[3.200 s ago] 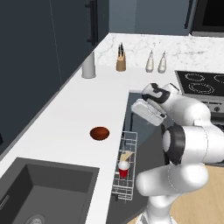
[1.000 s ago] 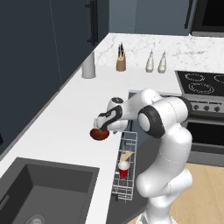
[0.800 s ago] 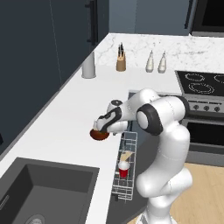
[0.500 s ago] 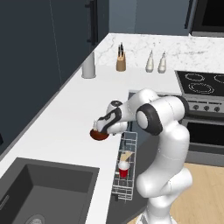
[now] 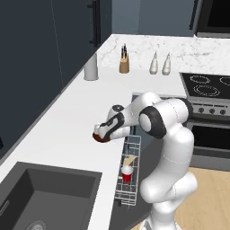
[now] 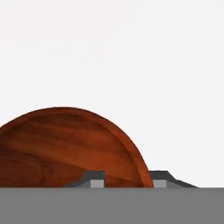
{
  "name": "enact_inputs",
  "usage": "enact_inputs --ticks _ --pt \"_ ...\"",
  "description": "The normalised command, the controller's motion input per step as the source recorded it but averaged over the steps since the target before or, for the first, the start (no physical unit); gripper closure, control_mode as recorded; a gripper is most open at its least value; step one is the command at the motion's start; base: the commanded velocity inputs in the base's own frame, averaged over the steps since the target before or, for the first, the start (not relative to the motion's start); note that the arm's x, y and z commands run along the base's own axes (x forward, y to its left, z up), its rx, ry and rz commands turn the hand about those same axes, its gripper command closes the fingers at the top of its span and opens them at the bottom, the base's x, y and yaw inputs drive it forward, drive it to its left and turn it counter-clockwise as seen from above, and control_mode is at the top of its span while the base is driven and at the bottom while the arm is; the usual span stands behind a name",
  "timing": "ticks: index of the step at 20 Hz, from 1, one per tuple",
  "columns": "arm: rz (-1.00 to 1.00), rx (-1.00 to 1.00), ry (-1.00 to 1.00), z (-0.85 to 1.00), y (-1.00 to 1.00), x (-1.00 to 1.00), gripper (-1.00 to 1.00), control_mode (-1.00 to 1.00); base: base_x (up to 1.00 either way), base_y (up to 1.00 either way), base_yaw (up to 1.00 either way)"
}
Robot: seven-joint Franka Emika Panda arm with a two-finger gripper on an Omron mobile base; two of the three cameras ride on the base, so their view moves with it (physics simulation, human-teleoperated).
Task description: Pick up the cup and bowl from the counter, place them in the dishwasher, and close the dishwasher door.
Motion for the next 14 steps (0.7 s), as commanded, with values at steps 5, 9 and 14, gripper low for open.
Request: enact_inputs --ticks 5,9,14 --pt "0.0 0.03 -0.08 0.34 -0.13 -0.18 1.0 -1.0 0.0 0.0 0.0" --pt "-0.02 0.03 0.0 0.36 -0.28 -0.29 1.0 -1.0 0.0 0.0 0.0" --pt "-0.05 0.03 0.0 0.37 -0.44 -0.38 1.0 -1.0 0.0 0.0 0.0"
